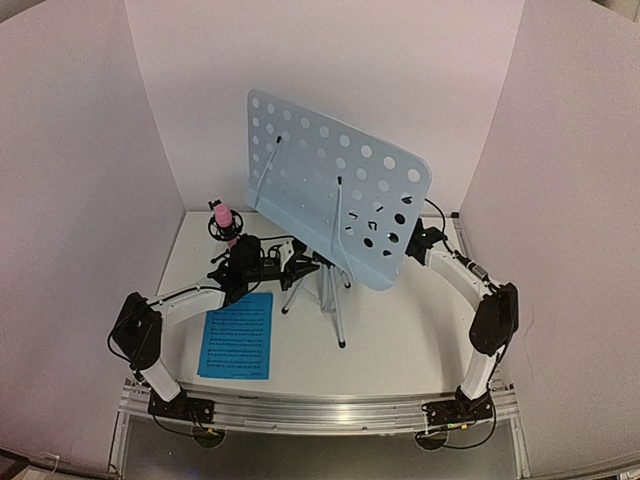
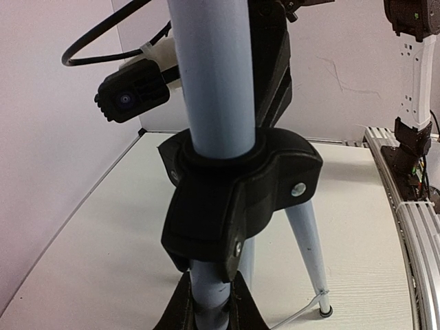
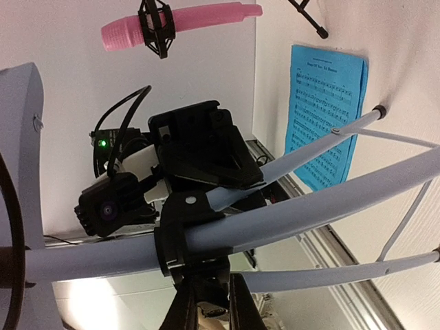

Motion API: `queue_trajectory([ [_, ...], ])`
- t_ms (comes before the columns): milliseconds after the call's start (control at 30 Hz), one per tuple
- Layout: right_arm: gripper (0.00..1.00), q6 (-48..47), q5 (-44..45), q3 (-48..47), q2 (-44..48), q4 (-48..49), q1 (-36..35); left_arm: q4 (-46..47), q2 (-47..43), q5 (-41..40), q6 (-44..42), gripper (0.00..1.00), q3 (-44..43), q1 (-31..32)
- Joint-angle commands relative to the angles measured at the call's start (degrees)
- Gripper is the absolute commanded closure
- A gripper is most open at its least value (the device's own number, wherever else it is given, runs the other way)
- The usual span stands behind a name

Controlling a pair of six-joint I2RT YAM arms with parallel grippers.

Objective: Set up the instrument practice props

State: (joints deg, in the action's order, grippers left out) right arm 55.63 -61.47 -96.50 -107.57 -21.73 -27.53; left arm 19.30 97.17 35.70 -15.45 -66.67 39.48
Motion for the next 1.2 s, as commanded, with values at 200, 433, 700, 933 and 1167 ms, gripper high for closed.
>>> queue_trajectory([
  [200,1.0,39.9,8.7,13.6,2.6,20.3,-1.4,-1.6,-0.9,-4.4,-6.4,1.0,-0.4,0.5],
  [433,1.0,45.0,12.0,15.7,4.4,23.6,-1.5,-1.3,-1.0,-4.3,-6.6,1.0,0.0,0.5],
  [700,0.49,37.6,10.4,13.2,3.6,23.7,-0.9,-0.7,-0.9,-7.0,-3.4,1.0,-0.3,0.5],
  [933,0.34,28.4,13.0,13.8,5.6,23.6,0.0,2.9,-0.5,-13.3,0.0,1.0,-0.1,0.5],
  [1167,0.23,16.8,19.1,13.0,8.1,22.5,4.3,8.4,1.7,-20.7,1.3,1.0,0.0,0.5],
])
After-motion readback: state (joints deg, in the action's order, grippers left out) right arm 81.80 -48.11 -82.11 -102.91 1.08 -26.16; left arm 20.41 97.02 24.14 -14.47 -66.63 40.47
